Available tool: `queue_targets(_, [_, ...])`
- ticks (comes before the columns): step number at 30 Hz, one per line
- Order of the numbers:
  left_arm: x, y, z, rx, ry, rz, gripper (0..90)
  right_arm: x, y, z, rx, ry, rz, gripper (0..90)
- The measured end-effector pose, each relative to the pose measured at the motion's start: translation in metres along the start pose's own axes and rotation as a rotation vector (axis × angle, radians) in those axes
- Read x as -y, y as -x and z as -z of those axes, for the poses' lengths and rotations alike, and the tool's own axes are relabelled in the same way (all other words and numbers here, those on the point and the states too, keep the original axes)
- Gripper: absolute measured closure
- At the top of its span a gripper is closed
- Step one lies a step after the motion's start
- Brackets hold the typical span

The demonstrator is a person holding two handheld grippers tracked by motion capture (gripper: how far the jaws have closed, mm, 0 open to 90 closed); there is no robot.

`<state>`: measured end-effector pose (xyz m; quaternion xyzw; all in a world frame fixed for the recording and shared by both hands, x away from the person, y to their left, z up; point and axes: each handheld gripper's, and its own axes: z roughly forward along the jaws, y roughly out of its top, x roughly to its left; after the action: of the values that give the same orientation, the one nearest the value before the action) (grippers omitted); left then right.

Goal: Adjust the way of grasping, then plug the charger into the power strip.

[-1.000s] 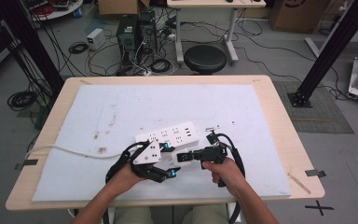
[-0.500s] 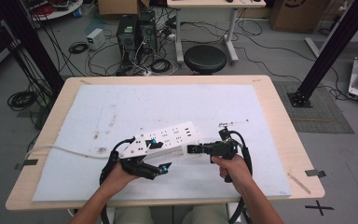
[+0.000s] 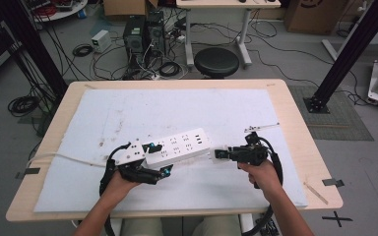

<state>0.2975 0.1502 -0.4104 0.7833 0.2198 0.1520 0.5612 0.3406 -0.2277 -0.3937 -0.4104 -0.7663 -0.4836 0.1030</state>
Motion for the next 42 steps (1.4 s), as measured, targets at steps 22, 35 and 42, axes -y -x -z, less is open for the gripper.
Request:
queue_targets(22, [-0.003,-0.001,0.016,-0.062,0.027,0.009,22.3,0.001,0.006,0.033,0.120,-0.079,0.065,62.9])
queue_targets(35, [-0.003,-0.002,0.021,-0.081,0.033,0.008,22.3,-0.019,-0.005,0.044,0.156,-0.175,0.178,62.9])
queue_targets(42, [-0.003,-0.003,0.021,-0.086,0.036,0.008,22.3,-0.031,-0.013,0.039,0.258,-0.329,0.304,62.9])
